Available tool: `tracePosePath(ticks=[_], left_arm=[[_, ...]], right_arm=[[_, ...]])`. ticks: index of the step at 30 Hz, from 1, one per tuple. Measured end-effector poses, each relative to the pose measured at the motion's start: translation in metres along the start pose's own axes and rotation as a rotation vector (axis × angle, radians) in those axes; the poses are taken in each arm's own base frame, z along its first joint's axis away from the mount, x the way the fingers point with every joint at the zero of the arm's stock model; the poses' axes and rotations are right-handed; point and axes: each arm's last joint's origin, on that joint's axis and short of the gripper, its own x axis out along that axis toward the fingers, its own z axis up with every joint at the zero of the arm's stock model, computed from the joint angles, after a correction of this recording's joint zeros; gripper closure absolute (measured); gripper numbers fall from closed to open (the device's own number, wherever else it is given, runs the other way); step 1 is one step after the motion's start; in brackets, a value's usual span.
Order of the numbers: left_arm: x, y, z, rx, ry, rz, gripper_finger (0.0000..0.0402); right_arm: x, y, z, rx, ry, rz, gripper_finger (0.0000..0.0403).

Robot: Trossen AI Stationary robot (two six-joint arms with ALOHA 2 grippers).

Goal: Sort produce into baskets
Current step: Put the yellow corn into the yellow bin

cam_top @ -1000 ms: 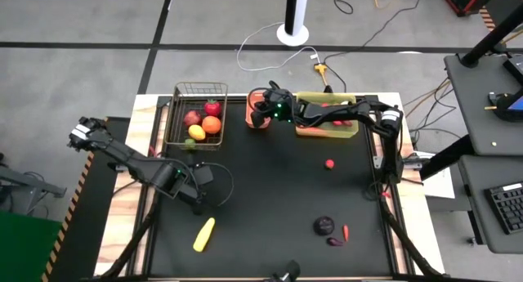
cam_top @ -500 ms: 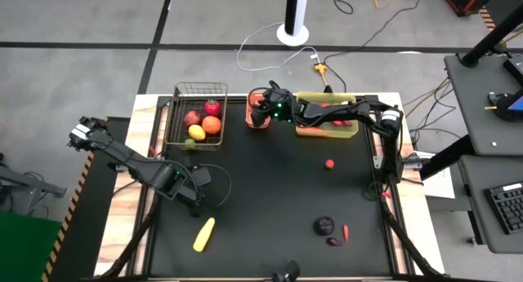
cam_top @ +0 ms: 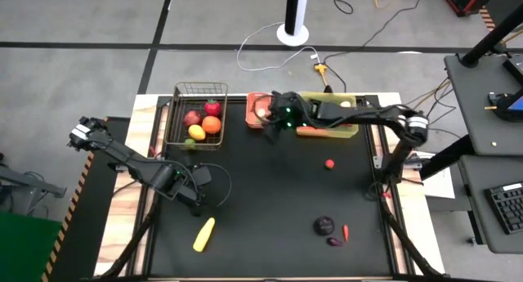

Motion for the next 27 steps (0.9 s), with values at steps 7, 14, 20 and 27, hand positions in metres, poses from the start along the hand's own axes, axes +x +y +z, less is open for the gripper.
tracePosePath(ticks=[7,14,20,27], left_arm=[[0.0,-0.003,0.001,-0.063,-0.012,-0.028,0.018],[-0.002,-0.009,-0.005,-0.316,0.174,-0.143,0.018],[-0.003,-0.02,-0.016,-0.516,0.23,-0.139,0.018],[0.012,-0.052,-0.025,-0.602,0.273,-0.149,0.0177]], right_arm=[[-0.046,0.034,-0.01,-0.075,0.118,0.055,0.0249],[-0.066,0.065,-0.014,-0.144,0.065,0.043,0.022],[-0.069,0.079,-0.019,-0.201,0.062,0.049,0.0192],[-0.07,0.083,-0.021,-0.239,0.063,0.059,0.0168]])
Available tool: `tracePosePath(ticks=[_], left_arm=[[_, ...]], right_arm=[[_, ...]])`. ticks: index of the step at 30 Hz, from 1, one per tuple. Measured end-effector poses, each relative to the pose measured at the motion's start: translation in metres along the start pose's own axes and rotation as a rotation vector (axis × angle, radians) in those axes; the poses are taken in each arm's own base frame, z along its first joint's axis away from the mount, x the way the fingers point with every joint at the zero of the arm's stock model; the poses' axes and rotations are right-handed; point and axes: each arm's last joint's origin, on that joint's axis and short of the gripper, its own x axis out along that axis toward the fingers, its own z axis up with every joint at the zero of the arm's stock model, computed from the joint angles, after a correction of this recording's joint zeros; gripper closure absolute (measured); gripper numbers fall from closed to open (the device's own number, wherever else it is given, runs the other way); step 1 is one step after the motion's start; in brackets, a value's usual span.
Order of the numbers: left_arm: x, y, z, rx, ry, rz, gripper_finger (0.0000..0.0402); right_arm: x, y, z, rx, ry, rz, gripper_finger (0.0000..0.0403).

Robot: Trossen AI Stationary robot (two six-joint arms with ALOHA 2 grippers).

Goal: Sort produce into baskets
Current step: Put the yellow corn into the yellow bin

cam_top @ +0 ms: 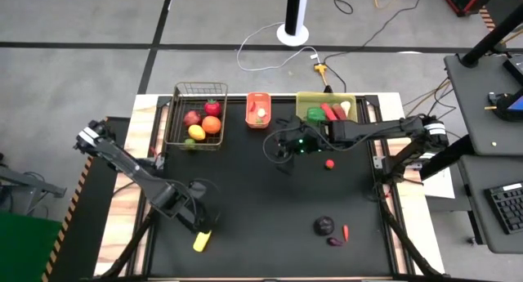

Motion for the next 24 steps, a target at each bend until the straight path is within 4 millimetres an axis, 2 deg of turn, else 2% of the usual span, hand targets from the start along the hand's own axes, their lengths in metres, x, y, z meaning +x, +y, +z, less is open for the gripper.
tracePosePath(ticks=[12,16,24], left_arm=[[0.027,-0.048,-0.012,0.098,0.013,0.111,0.0153],[0.032,-0.051,-0.013,0.106,-0.003,0.132,0.0148],[0.049,-0.043,-0.014,0.058,-0.018,0.14,0.0148]], right_arm=[[0.0,0.002,-0.001,-0.011,0.006,0.014,0.0138],[0.0,0.002,-0.001,-0.022,0.006,0.015,0.0135],[0.0,0.002,-0.001,-0.044,0.006,0.015,0.0137]])
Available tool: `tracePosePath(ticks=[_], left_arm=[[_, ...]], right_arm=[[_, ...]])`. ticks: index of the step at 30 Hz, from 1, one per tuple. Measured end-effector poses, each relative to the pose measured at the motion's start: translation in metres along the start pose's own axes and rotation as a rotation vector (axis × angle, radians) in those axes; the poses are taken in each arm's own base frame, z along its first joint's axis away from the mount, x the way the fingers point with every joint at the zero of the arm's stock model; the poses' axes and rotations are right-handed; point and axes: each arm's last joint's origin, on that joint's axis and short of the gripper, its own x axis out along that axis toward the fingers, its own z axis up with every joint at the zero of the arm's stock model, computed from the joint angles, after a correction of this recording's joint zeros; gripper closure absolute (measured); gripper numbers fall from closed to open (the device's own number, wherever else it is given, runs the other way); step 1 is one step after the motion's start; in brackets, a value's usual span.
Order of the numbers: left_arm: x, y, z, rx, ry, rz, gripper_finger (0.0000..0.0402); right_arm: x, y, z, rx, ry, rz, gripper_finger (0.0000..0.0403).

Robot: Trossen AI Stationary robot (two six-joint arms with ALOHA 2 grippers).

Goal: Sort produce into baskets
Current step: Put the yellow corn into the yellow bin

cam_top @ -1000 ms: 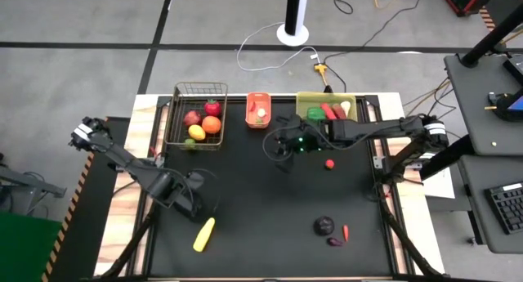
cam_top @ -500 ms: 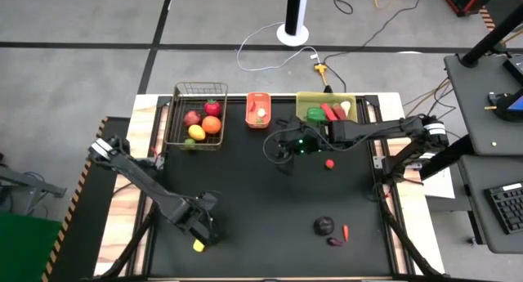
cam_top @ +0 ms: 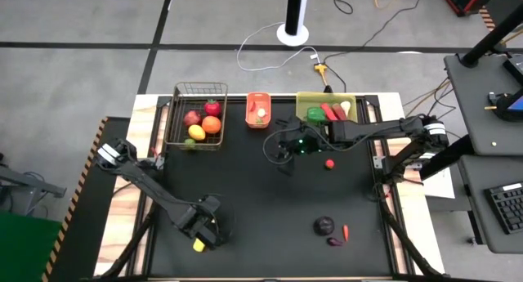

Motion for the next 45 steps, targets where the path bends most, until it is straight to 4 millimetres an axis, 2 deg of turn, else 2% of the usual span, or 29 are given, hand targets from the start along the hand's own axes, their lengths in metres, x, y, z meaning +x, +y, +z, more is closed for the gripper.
tracePosePath(ticks=[10,15,18,25,27,36,45], left_arm=[[0.03,0.009,-0.004,-0.03,0.004,-0.045,0.0158],[0.042,0.006,-0.007,0.003,0.027,-0.031,0.0178],[0.045,0.002,-0.008,0.026,0.036,-0.006,0.0206],[0.035,0.002,-0.007,0.081,0.025,0.004,0.0312],[0.031,0.002,-0.007,0.099,0.025,-0.011,0.0328],[0.014,0.006,0.0,0.248,-0.038,-0.053,0.0315],[-0.004,0.015,0.029,0.477,-0.161,-0.03,0.0316]], right_arm=[[0.0,0.0,0.0,-0.006,0.001,0.0,0.0137],[0.0,0.0,0.0,-0.009,0.001,0.0,0.0135],[0.0,0.0,0.0,-0.009,0.001,-0.001,0.0133],[0.002,0.0,-0.003,-0.003,0.012,-0.002,0.0141],[0.002,0.0,-0.004,0.0,0.017,-0.003,0.0142],[0.009,0.0,-0.017,0.018,0.059,-0.008,0.0138],[0.02,0.016,-0.043,0.045,0.082,0.026,0.0151]])
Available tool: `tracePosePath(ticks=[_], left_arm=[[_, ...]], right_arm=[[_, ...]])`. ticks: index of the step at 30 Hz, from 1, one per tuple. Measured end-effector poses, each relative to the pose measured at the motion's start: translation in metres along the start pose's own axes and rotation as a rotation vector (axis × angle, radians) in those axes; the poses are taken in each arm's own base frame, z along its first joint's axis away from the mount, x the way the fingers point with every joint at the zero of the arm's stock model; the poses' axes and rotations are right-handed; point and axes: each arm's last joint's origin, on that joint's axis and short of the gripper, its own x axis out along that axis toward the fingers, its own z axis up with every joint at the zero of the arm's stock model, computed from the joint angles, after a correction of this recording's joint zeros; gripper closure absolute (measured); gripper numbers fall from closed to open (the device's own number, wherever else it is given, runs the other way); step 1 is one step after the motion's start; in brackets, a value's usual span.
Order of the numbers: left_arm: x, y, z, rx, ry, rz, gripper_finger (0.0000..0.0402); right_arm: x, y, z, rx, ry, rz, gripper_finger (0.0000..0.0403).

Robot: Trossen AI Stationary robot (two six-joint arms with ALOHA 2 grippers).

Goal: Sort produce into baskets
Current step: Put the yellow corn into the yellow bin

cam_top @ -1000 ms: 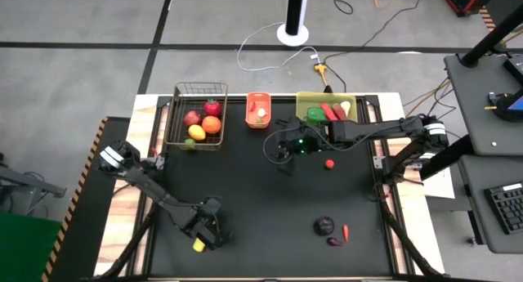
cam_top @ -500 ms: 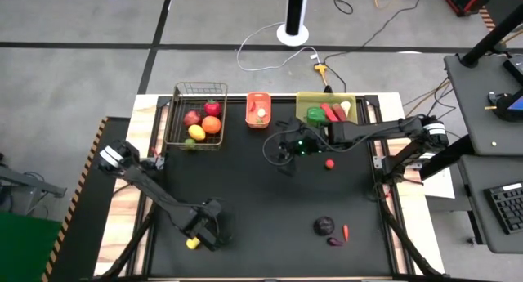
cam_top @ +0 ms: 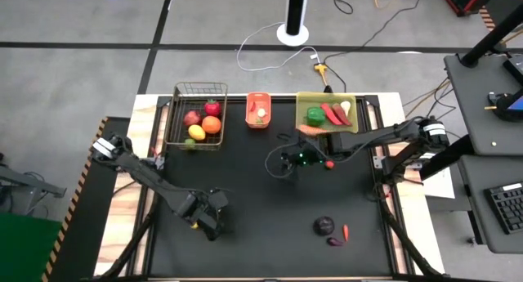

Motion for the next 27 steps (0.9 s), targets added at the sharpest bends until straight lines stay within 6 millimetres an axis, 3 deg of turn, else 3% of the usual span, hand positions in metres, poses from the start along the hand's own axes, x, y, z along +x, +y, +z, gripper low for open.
tracePosePath(ticks=[5,11,18,23,27], left_arm=[[-0.02,0.018,0.018,0.082,-0.119,0.0,0.0315],[-0.068,0.037,0.033,0.162,-0.432,-0.058,0.0315],[-0.119,0.046,0.044,0.306,-0.776,-0.166,0.0315],[-0.134,0.043,0.051,0.434,-0.933,-0.164,0.0315],[-0.133,0.04,0.056,0.486,-1.0,-0.151,0.0315]], right_arm=[[0.008,0.011,-0.016,0.005,-0.015,0.031,0.0148],[0.015,0.023,-0.032,-0.029,-0.075,0.076,0.0137],[0.022,0.041,-0.038,-0.113,-0.334,0.168,0.0128],[0.026,0.049,-0.035,-0.179,-0.517,0.194,0.0122],[0.033,0.054,-0.03,-0.212,-0.6,0.198,0.0115]])
